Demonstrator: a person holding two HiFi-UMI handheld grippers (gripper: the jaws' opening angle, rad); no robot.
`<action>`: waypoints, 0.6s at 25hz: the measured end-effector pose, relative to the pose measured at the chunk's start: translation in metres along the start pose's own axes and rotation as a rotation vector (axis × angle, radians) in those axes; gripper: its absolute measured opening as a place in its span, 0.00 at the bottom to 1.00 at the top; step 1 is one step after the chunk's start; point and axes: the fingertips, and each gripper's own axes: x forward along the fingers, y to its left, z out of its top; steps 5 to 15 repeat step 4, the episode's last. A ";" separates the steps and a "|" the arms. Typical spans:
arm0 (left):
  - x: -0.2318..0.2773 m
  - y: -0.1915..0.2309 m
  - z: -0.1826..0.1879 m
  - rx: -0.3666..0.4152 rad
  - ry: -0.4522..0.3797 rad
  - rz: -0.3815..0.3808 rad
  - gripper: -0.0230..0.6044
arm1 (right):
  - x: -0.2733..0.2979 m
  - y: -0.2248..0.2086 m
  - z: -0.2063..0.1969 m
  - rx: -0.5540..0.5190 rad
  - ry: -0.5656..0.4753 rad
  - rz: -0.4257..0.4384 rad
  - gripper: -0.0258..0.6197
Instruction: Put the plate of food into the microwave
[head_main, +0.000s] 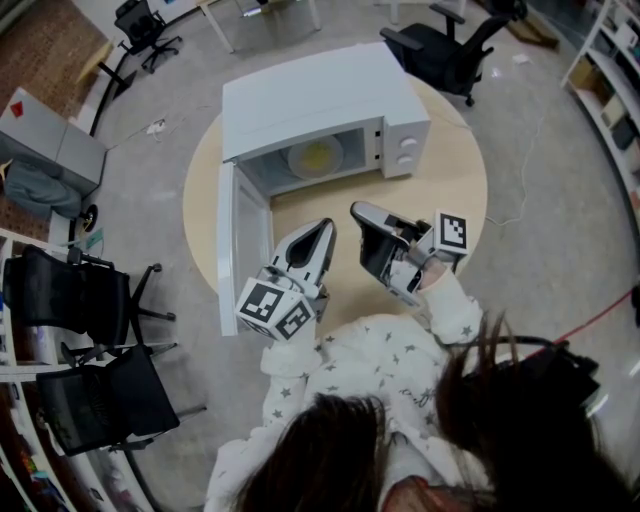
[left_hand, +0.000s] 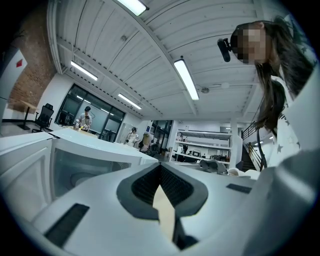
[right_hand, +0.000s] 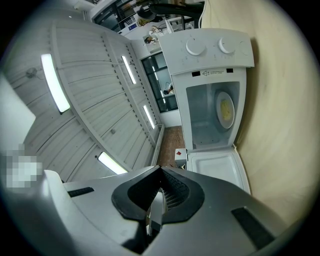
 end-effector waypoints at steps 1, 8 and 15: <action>0.000 0.001 -0.001 0.003 -0.001 -0.002 0.03 | 0.000 -0.001 0.001 0.001 0.000 -0.001 0.05; 0.003 0.005 -0.004 0.011 -0.003 -0.007 0.03 | 0.003 -0.003 0.003 0.008 0.002 -0.003 0.05; 0.003 0.005 -0.004 0.011 -0.003 -0.007 0.03 | 0.003 -0.003 0.003 0.008 0.002 -0.003 0.05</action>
